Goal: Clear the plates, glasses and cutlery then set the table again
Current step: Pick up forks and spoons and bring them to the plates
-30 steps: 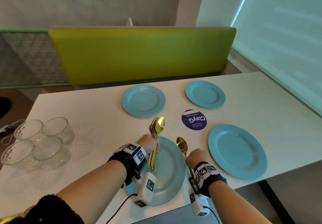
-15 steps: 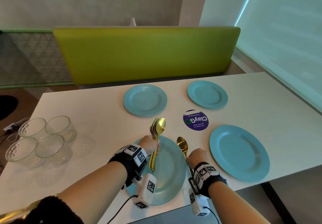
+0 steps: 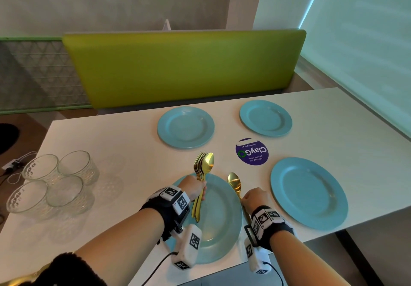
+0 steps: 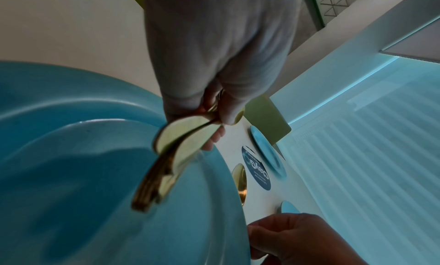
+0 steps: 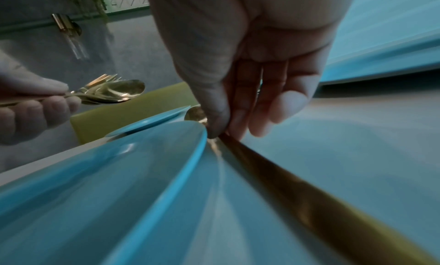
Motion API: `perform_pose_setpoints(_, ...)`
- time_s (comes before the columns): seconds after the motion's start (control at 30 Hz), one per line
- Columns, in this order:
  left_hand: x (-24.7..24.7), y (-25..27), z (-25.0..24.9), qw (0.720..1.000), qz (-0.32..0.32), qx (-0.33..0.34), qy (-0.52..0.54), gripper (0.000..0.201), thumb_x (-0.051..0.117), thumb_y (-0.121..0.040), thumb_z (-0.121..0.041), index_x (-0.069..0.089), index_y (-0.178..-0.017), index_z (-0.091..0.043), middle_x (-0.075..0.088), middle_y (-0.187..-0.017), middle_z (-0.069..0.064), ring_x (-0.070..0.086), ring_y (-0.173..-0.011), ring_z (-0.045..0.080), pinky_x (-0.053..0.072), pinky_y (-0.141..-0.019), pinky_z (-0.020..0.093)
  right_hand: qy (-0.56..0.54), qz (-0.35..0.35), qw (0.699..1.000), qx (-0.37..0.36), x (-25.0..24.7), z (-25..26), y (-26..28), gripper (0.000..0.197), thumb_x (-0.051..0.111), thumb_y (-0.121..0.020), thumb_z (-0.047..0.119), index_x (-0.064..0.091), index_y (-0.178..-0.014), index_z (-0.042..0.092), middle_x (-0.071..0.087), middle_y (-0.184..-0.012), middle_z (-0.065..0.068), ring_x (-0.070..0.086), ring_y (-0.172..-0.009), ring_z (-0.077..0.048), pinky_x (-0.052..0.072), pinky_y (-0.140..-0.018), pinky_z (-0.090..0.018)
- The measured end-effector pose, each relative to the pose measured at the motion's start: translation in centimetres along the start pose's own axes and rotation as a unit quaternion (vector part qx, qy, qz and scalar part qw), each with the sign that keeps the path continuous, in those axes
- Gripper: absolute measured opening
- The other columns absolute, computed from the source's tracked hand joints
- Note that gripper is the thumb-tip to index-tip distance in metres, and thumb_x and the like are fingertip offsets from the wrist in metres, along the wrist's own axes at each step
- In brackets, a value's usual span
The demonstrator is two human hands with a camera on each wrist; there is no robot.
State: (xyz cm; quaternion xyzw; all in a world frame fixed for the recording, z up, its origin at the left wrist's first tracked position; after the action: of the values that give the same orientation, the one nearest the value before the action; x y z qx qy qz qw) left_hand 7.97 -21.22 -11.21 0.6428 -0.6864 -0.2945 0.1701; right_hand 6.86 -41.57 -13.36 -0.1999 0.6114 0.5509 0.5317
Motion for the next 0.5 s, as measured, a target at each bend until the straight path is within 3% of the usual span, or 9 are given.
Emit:
perform_pose_setpoints(0.07,-0.2,-0.3,-0.1,1.0,0.006,0.002,-0.005,0.029,0.045,-0.097,-0.005,0.048,-0.068,-0.008,0.047,-0.064,0.006,0.046,-0.056,0.016,0.045,-0.056,0.027,-0.023,0.008,1.0,-0.002,-0.2,-0.1,0.2,0.026,0.054,-0.087,0.024,0.073,-0.099,0.01,0.07,-0.093,-0.006,0.061,-0.081,-0.02,0.049,-0.071,-0.024)
perform_pose_setpoints(0.13,-0.3,-0.5,-0.4,1.0,0.018,0.005,-0.013,0.029,0.045,-0.097,-0.004,0.048,-0.068,-0.007,0.048,-0.064,0.007,0.046,-0.056,0.017,0.045,-0.056,0.027,-0.06,0.002,0.998,-0.002,-0.8,-0.6,0.4,0.025,0.059,-0.089,0.025,0.071,-0.105,0.012,0.07,-0.107,-0.006,0.064,-0.099,-0.021,0.049,-0.084,-0.024)
perform_pose_setpoints(0.2,-0.3,-0.6,-0.7,0.999,0.032,0.009,-0.02,0.029,0.045,-0.096,-0.004,0.049,-0.068,-0.007,0.049,-0.064,0.007,0.047,-0.055,0.018,0.046,-0.056,0.027,-0.086,-0.01,0.996,-0.002,-1.7,-0.9,0.7,0.025,0.061,-0.089,0.027,0.07,-0.108,0.012,0.069,-0.112,-0.006,0.063,-0.105,-0.021,0.049,-0.09,-0.027)
perform_pose_setpoints(0.3,-0.1,-0.8,-1.6,0.998,0.054,0.018,-0.036,0.028,0.048,-0.095,-0.006,0.052,-0.067,-0.006,0.051,-0.063,0.008,0.05,-0.054,0.019,0.047,-0.056,0.027,-0.111,-0.017,0.994,-0.011,-3.3,-0.3,0.7,0.021,0.061,-0.089,0.027,0.073,-0.1,0.014,0.071,-0.106,-0.005,0.063,-0.1,-0.02,0.049,-0.087,-0.026)
perform_pose_setpoints(0.37,0.3,-0.9,-2.2,0.996,0.071,0.022,-0.04,0.027,0.049,-0.094,-0.006,0.054,-0.067,-0.006,0.053,-0.063,0.009,0.051,-0.055,0.019,0.048,-0.058,0.028,-0.142,-0.016,0.99,-0.018,-4.2,0.3,0.8,0.014,0.06,-0.088,0.026,0.072,-0.083,0.021,0.072,-0.095,-0.003,0.062,-0.087,-0.017,0.05,-0.085,-0.025)
perform_pose_setpoints(0.43,0.9,-0.9,-2.9,0.995,0.091,0.024,-0.043,0.026,0.05,-0.095,-0.007,0.054,-0.069,-0.006,0.054,-0.065,0.008,0.052,-0.056,0.019,0.049,-0.059,0.027,-0.176,-0.013,0.984,-0.019,-4.8,0.9,1.0,0.02,0.06,-0.087,0.025,0.062,-0.067,0.027,0.068,-0.085,-0.001,0.06,-0.077,-0.016,0.055,-0.08,-0.029)
perform_pose_setpoints(0.5,1.5,-0.8,-3.4,0.992,0.112,0.03,-0.043,0.025,0.051,-0.095,-0.008,0.055,-0.07,-0.006,0.054,-0.065,0.008,0.053,-0.056,0.017,0.049,-0.056,0.024,-0.213,0.015,0.977,-0.014,-5.0,1.8,1.6,0.016,0.059,-0.088,0.025,0.066,-0.073,0.021,0.07,-0.085,-0.006,0.06,-0.07,-0.016,0.054,-0.066,-0.026)
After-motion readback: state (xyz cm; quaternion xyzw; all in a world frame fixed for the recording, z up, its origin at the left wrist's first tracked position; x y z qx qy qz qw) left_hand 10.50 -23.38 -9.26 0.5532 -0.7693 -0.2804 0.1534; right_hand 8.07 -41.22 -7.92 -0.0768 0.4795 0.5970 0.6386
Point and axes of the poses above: each hand's wrist, its own y-axis away from the middle knuckle, its own x-axis out of the palm, z = x × y, the point moved 7 cm from there along -y, towards the middle knuckle
